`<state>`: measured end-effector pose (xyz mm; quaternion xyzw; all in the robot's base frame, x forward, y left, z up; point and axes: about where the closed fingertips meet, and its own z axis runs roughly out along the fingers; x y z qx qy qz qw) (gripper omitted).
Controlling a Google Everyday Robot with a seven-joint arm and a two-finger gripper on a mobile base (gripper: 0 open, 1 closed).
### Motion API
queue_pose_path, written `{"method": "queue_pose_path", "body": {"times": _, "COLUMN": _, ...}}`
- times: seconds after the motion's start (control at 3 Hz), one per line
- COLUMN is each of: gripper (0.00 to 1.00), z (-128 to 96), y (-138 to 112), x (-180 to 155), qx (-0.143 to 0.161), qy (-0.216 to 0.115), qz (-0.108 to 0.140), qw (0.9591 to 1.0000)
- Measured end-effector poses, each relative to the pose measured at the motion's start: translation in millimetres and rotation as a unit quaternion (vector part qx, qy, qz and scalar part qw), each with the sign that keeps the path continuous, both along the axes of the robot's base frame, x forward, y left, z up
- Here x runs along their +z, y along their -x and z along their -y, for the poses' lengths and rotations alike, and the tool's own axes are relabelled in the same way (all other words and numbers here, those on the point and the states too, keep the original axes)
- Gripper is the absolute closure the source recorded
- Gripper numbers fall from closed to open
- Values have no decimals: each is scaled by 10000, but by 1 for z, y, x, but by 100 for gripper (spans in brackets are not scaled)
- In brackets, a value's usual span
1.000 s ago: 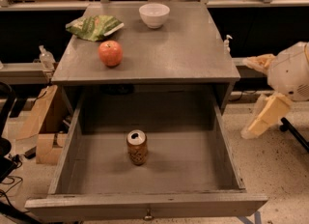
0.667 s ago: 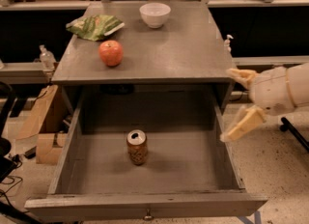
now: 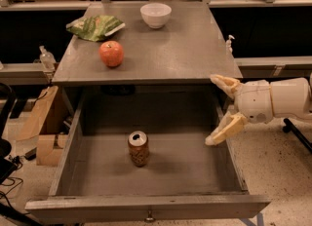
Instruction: Pick orange can from top drawer and place on counter
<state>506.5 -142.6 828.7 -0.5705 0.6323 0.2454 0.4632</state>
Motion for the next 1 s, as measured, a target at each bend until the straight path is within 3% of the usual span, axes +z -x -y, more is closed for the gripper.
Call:
{"method": "queue_pose_path", "body": {"times": 0.33, "gripper": 0, "z": 0, "y": 0, "x": 0, "qx": 0, "qy": 0, "qz": 0, "qw": 10000}}
{"method": "queue_pose_path", "body": {"times": 0.67, "gripper": 0, "z": -14, "y": -7, "x": -17, "qx": 107, "qy": -143, "qz": -54, "qw": 9998}}
{"method": "queue_pose_path", "body": {"times": 1.0, "gripper": 0, "z": -50, "y": -21, "x": -52, "qx": 379, "qy": -292, "qz": -164, "qw": 9987}}
